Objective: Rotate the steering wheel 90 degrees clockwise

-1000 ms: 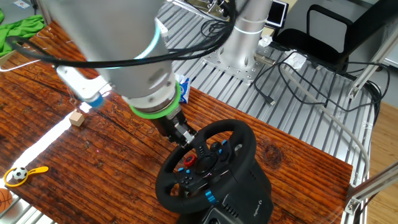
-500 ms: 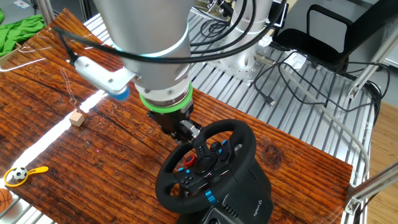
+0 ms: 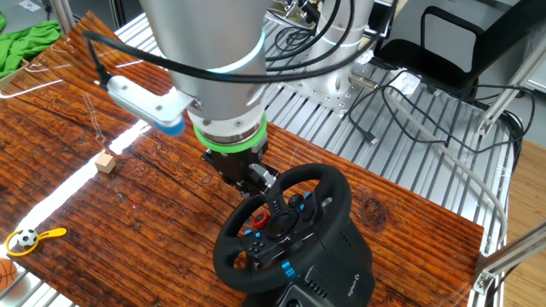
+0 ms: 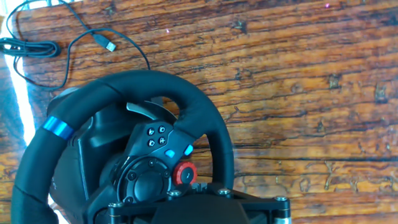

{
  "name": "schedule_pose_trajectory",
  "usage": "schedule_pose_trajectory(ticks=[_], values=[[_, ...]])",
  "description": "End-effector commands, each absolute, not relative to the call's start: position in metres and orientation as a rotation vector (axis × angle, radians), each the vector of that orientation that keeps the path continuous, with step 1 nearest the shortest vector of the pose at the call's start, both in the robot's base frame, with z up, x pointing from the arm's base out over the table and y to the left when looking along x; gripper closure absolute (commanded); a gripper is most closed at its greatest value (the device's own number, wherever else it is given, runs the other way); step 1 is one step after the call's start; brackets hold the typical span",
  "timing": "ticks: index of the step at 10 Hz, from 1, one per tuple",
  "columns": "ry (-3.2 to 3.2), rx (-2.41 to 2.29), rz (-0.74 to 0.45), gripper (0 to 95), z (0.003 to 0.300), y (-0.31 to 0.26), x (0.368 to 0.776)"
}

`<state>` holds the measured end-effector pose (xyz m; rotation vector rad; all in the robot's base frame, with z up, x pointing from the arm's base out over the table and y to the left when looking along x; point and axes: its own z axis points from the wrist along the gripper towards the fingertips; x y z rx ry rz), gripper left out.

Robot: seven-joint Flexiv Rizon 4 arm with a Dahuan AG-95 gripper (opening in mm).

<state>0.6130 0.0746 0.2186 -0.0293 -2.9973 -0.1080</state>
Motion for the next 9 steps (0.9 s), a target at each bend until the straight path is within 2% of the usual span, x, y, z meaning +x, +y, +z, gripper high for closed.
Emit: schedule_pose_trajectory(ticks=[1,3,9], values=[[-3.004,0.036,-0.083,95.0,0.2192,0.0747,0.6124],[-3.005,0.071,-0.033,95.0,0.2193,0.0748,0.6122],[-2.995,0.053,-0.021,95.0,0.2199,0.0754,0.6111]])
